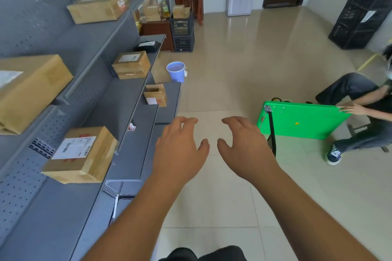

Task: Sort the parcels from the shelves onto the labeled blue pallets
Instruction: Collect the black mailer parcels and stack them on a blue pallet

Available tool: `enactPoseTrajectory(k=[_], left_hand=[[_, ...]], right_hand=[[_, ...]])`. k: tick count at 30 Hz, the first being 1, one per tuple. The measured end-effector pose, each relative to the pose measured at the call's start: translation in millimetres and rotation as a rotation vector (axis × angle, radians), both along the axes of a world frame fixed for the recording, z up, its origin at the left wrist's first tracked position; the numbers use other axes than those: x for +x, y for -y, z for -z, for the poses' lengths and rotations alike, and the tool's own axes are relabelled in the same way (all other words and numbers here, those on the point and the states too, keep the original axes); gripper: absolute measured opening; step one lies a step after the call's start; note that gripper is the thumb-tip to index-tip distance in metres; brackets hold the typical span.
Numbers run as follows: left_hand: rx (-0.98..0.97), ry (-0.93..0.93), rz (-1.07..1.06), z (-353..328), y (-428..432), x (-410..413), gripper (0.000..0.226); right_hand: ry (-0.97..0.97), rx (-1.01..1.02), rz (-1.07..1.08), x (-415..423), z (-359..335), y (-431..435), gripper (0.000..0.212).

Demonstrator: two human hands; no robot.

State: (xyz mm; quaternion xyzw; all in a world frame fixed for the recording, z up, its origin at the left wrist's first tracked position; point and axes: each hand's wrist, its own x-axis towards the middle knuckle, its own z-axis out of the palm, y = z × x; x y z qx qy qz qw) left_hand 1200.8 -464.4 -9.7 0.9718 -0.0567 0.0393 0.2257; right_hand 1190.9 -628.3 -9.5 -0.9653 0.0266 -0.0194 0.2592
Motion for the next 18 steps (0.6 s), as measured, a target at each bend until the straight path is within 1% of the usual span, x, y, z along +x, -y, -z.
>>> enactPoseTrajectory(k=[4,9,14,18], left_hand=[[-0.014,-0.004,-0.025,9,-2,75,0.055],[-0.017,0.009,-0.033,15,-15,189,0.055],[0.027,0.033,0.028,7,-18,298,0.056],[0.042,0.013,0.069,11,-15,377,0.056]], right_hand=[[-0.013,-0.024,-0.022,78,6,1,0.054],[0.01,-0.04,-0.026,191,8,-11,0.054],[0.007,-0.058,0.028,295,-1,-23,0.053],[-0.016,-0.037,0.08,362,3,-21,0.053]])
